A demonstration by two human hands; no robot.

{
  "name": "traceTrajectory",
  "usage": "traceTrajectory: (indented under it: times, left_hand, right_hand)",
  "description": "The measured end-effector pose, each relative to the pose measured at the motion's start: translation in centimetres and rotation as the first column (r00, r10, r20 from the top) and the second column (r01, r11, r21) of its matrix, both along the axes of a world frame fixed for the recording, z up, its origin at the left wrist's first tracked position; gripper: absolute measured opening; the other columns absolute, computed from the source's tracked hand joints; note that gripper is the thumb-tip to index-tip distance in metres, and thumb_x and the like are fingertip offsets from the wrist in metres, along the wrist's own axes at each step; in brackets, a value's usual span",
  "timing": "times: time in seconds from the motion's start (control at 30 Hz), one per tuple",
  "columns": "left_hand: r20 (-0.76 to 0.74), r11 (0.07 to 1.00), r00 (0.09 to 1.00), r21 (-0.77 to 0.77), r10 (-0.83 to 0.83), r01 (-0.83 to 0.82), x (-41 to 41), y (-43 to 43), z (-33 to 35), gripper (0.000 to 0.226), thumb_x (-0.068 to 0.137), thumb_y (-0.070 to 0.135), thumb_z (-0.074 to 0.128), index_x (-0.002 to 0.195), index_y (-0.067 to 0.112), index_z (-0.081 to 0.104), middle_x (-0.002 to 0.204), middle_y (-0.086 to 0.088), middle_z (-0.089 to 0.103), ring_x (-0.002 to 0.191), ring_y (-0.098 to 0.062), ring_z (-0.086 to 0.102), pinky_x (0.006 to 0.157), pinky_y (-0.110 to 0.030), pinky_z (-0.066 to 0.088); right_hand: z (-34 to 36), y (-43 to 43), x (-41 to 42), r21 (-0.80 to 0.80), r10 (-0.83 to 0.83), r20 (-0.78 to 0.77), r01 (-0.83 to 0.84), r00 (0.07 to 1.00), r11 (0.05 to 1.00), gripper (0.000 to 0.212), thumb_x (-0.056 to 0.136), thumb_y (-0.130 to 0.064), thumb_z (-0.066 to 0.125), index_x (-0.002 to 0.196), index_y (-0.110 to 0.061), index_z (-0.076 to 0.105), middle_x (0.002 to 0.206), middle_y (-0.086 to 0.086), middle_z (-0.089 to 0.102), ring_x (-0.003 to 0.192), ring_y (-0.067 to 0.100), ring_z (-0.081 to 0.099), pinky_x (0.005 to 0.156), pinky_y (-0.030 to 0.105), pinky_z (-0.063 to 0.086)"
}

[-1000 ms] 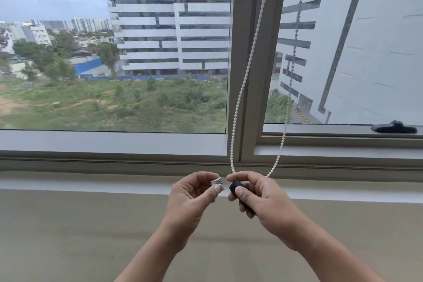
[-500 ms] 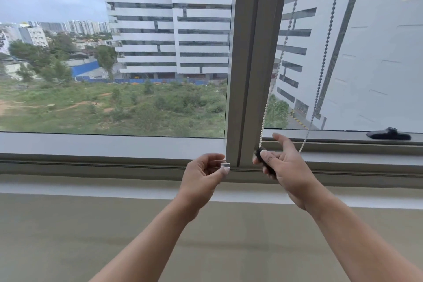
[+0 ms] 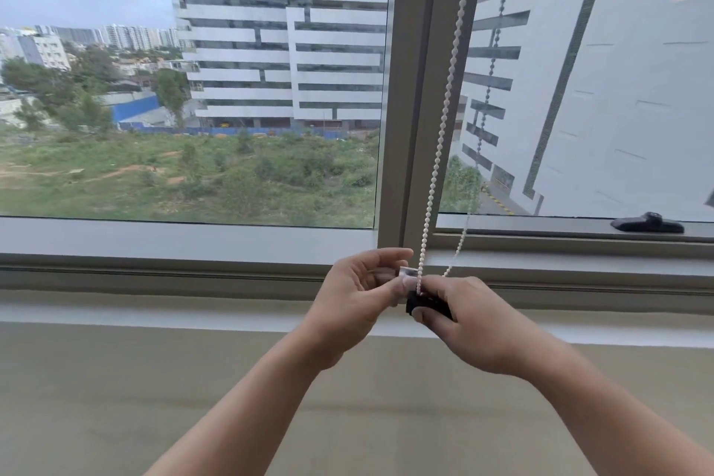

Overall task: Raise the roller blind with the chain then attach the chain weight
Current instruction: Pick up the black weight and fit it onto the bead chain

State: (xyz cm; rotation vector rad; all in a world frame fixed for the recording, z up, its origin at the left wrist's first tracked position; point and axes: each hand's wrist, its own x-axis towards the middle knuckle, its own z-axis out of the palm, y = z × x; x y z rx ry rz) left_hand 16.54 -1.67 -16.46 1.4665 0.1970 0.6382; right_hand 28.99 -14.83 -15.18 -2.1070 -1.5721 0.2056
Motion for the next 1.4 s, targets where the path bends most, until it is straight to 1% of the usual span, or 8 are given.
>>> traceTrajectory:
  times: [0.17, 0.33, 0.6, 0.8, 0.93, 1.07, 1.23, 1.4]
  left_hand:
    - [0.025, 0.998, 0.997, 0.005, -0.069, 0.069, -0.5, -0.8, 0.1, 0.026, 0.091, -0.003, 0.062, 0.116, 0.001, 0.065, 0.068, 0.006, 0.07, 0.062, -0.003, 0.063, 0.066, -0.014, 0.048]
    - [0.001, 0.987, 0.987, -0.027, -0.159, 0.159, -1.2, -0.9, 0.6, 0.02, 0.091, 0.003, 0.064, 0.108, 0.008, 0.073, 0.1, -0.006, 0.075, 0.082, -0.011, 0.065, 0.068, -0.018, 0.048]
    - [0.031, 0.93, 0.938, -0.118, -0.346, 0.347, -2.2, -1.0, 1.6, 0.012, 0.092, 0.007, 0.057, 0.102, 0.006, 0.063, 0.107, -0.019, 0.06, 0.086, -0.023, 0.049, 0.072, -0.029, 0.038]
    - [0.092, 0.962, 0.964, -0.087, -0.25, 0.258, -2.7, -1.5, 1.9, 0.007, 0.087, 0.005, 0.062, 0.091, 0.011, 0.06, 0.104, -0.019, 0.07, 0.076, -0.017, 0.06, 0.066, -0.023, 0.046]
    - [0.12, 0.985, 0.979, -0.031, -0.163, 0.168, -3.6, -1.7, 2.1, 0.008, 0.084, 0.004, 0.065, 0.085, 0.01, 0.059, 0.105, -0.019, 0.074, 0.072, -0.014, 0.062, 0.065, -0.022, 0.047]
    - [0.134, 0.997, 0.988, 0.031, -0.072, 0.068, -4.3, -2.1, 1.9, 0.009, 0.082, 0.004, 0.065, 0.084, 0.009, 0.059, 0.107, -0.018, 0.074, 0.073, -0.014, 0.062, 0.065, -0.022, 0.048]
    - [0.141, 0.998, 0.989, 0.056, -0.045, 0.037, -4.8, -2.5, 2.2, 0.017, 0.081, 0.007, 0.067, 0.077, 0.023, 0.066, 0.107, -0.016, 0.075, 0.073, -0.013, 0.062, 0.066, -0.022, 0.049]
    - [0.144, 0.997, 0.989, 0.078, -0.039, 0.028, -4.8, -2.9, 2.6, 0.021, 0.081, 0.006, 0.067, 0.076, 0.026, 0.067, 0.105, -0.015, 0.076, 0.073, -0.012, 0.064, 0.066, -0.022, 0.049]
  right_hand:
    - [0.3, -0.1, -1.3, -0.016, 0.045, 0.011, -0.045, 0.999, 0.999, 0.012, 0.092, -0.031, 0.051, 0.099, -0.028, 0.059, 0.089, -0.011, 0.067, 0.081, 0.008, 0.058, 0.076, 0.03, 0.05]
    - [0.6, -0.3, -1.9, -0.031, 0.077, 0.02, -0.076, 0.997, 0.997, 0.009, 0.093, -0.029, 0.048, 0.091, -0.032, 0.056, 0.092, -0.009, 0.067, 0.082, 0.01, 0.058, 0.076, 0.031, 0.049]
    - [1.0, -0.9, -2.6, -0.054, 0.083, -0.02, -0.084, 0.996, 0.995, 0.009, 0.092, -0.031, 0.049, 0.089, -0.03, 0.057, 0.088, -0.009, 0.066, 0.079, 0.01, 0.057, 0.076, 0.033, 0.05]
    - [1.0, -1.8, -2.6, -0.009, 0.05, -0.074, -0.051, 0.996, 0.999, 0.01, 0.089, -0.033, 0.054, 0.086, -0.041, 0.05, 0.075, -0.009, 0.062, 0.068, 0.005, 0.052, 0.064, 0.024, 0.045]
    - [1.5, -3.5, -2.0, 0.102, -0.054, -0.259, 0.083, 0.964, 0.991, 0.021, 0.083, -0.033, 0.069, 0.094, -0.035, 0.052, 0.087, -0.011, 0.074, 0.08, 0.009, 0.065, 0.076, 0.032, 0.053]
    - [3.0, -5.4, -2.0, 0.263, -0.04, -0.418, 0.163, 0.907, 0.951, 0.018, 0.079, -0.023, 0.076, 0.089, -0.028, 0.062, 0.075, -0.001, 0.074, 0.069, 0.019, 0.064, 0.072, 0.039, 0.051]
    - [4.7, -6.5, -2.7, 0.449, 0.093, -0.565, 0.211, 0.819, 0.868, 0.023, 0.068, -0.037, 0.074, 0.085, -0.023, 0.07, 0.067, 0.008, 0.07, 0.059, 0.013, 0.06, 0.055, 0.015, 0.045]
    - [5.3, -6.1, -3.7, 0.545, 0.168, -0.592, 0.237, 0.789, 0.804, 0.021, 0.072, -0.033, 0.076, 0.085, -0.016, 0.075, 0.061, 0.007, 0.068, 0.054, 0.01, 0.057, 0.05, 0.017, 0.044]
